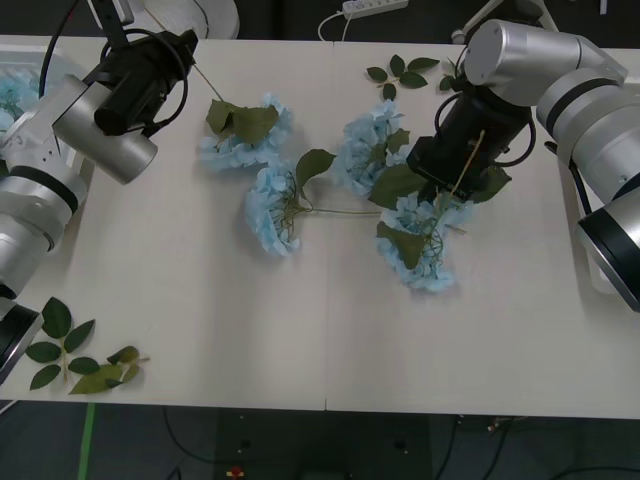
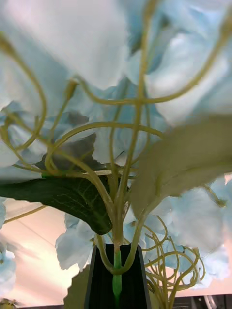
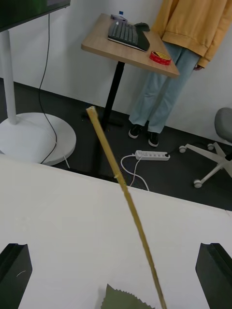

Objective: Place the red flowers into the right box and the blue flowers into the left box. If a person shows an open palm, hand one flower to the person first, then continue sorting.

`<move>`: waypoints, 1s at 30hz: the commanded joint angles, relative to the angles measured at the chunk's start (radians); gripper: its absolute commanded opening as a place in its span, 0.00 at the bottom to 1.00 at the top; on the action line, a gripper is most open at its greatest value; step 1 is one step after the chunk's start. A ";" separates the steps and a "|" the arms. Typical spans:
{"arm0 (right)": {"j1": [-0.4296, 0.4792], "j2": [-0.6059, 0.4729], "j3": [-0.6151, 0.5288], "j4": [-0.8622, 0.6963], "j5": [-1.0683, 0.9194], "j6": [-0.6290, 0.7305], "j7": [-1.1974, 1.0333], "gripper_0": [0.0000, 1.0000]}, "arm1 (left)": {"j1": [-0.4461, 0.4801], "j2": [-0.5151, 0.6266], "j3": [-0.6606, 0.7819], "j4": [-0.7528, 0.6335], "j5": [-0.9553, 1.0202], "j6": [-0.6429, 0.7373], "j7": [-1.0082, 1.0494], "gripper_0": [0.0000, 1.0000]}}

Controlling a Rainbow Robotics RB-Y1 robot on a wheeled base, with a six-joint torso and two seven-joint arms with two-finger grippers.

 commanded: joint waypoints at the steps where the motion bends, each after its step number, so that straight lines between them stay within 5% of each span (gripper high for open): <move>1: -0.082 -0.044 -0.011 -0.006 -0.039 0.002 0.081 0.00 | -0.104 -0.056 0.027 0.052 0.005 -0.015 -0.017 1.00; 10: -0.118 -0.185 -0.089 -0.006 -0.025 0.003 0.285 0.00 | -0.111 -0.073 0.027 0.076 0.008 -0.015 -0.013 1.00; 14: -0.131 -0.246 -0.136 -0.006 -0.010 -0.043 0.385 0.00 | -0.111 -0.073 0.029 0.076 0.008 -0.017 -0.013 0.67; 17: -0.137 -0.292 -0.198 -0.006 -0.024 -0.080 0.460 0.00 | -0.111 -0.073 0.032 0.076 0.008 -0.015 -0.013 0.24; 19: -0.137 -0.314 -0.224 -0.006 -0.077 -0.095 0.503 0.00 | -0.111 -0.073 0.035 0.076 0.008 -0.017 -0.011 0.12; 22: -0.137 -0.335 -0.236 -0.006 -0.218 -0.089 0.549 0.00 | -0.111 -0.073 0.043 0.076 0.007 -0.015 -0.013 0.01; 30: -0.137 -0.349 -0.244 -0.027 -0.625 -0.070 0.577 0.00 | -0.108 -0.051 0.044 0.078 0.007 -0.017 -0.013 0.00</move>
